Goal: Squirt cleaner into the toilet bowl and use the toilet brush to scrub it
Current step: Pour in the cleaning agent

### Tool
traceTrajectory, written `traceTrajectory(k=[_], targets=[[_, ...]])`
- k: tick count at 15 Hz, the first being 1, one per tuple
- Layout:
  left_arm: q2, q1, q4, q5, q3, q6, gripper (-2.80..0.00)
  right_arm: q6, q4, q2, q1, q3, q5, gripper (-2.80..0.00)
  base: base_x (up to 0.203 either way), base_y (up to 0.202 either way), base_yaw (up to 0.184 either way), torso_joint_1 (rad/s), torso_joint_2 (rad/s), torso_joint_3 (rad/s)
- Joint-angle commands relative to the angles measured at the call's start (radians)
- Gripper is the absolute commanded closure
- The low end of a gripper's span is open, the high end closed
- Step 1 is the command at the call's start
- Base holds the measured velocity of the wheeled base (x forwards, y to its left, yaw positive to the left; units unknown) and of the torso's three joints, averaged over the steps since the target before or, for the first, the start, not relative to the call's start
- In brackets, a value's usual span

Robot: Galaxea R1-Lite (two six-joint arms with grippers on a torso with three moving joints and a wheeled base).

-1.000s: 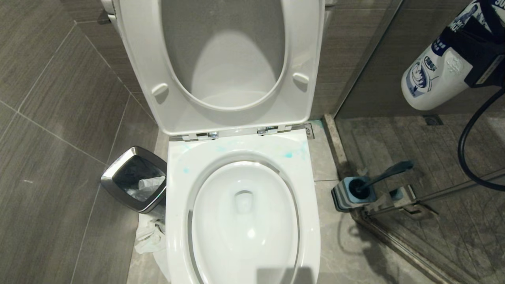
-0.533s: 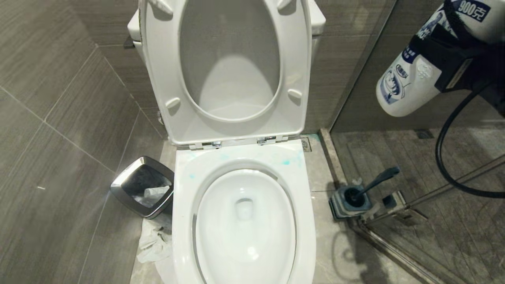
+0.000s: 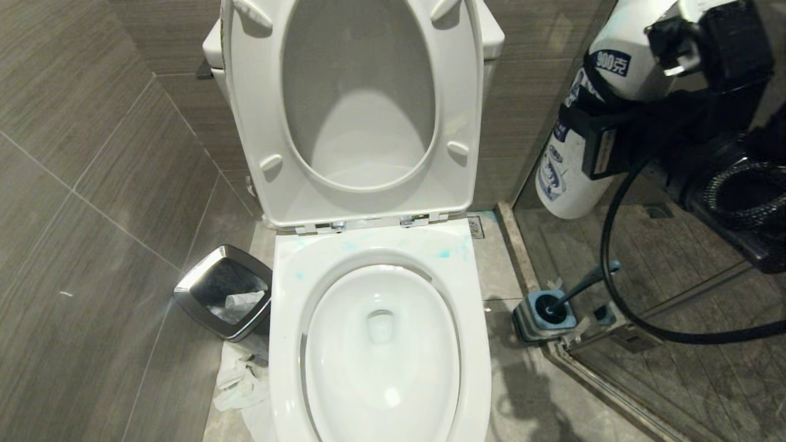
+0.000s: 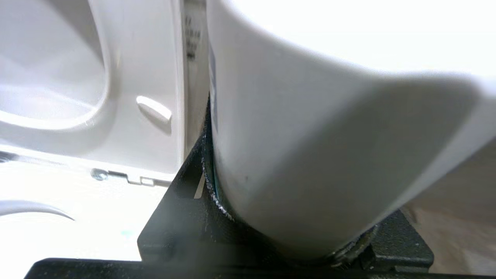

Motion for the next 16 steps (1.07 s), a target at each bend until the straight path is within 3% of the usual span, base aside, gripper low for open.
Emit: traceTrajectory(k=[1,6,11,16], targets=[[0.0,0.0,0.0,0.0,0.0,0.0,0.0,-0.016,-0.003,0.119,0.069,-0.058,-0.076,0.0,0.0,0.0,0.0,0.0,0.0,0.0],[0.002,0.0,0.0,0.0,0.0,0.0,0.0,-0.058,-0.005,0.313,0.249,-0.196,-0.273,0.0,0.0,0.0,0.0,0.0,0.0,0.0],[0.0,0.0,0.0,0.0,0.0,0.0,0.0,-0.176,-0.006,0.387,0.282,-0.201,-0.299,0.0,0.0,0.0,0.0,0.0,0.0,0.0],[0.0,0.0,0.0,0.0,0.0,0.001,0.0,-0.385,-0.029,0.438,0.299,-0.206,-0.317,0.0,0.0,0.0,0.0,0.0,0.0,0.0]])
